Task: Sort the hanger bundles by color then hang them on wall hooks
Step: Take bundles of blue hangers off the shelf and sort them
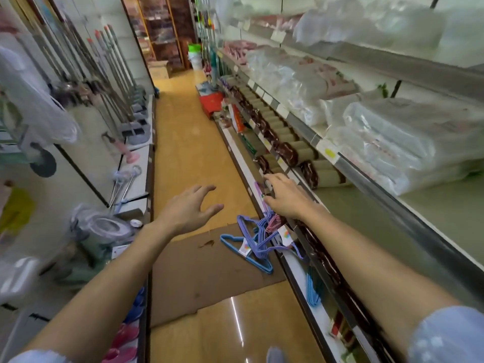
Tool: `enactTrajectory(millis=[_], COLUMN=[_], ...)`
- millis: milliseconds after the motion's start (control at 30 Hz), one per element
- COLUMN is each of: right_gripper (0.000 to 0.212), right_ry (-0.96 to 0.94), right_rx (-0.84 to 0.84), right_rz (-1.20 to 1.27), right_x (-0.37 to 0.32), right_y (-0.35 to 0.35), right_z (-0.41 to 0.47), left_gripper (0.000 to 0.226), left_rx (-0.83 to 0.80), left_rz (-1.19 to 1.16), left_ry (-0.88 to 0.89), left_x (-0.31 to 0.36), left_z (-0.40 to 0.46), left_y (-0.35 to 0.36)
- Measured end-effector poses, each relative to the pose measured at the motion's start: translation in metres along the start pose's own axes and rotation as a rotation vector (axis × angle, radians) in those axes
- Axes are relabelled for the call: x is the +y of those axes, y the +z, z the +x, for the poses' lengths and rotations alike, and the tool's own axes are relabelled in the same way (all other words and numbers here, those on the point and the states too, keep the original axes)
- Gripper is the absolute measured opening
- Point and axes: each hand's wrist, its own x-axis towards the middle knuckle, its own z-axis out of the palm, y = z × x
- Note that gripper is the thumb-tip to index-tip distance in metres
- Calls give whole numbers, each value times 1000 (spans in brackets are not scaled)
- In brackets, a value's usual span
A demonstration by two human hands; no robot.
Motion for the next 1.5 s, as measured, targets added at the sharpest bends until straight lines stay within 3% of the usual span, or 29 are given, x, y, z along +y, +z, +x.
enactTrajectory(millis=[433,767,1067,1333,1500], right_gripper=[67,67,70,51,67], right_ry=[62,272,386,411,405], right_rx=[-77,-34,-59,-4,21], right_rz=[5,13,86,238,210], right_x=[34,59,136,217,274], right_y=[23,77,223,371,458], right_z=[138,194,240,260,267], left_gripper=[64,63,63,64,62], left_rx=[-85,-136,-192,-222,-196], left_rz=[-208,-274,-257,-220,-212], left_ry=[-100,46,122,184,208], left_x=[-50,-102,-150,-177,-184], left_z=[141,237,310,352,369], left_y=[31,88,251,442,536])
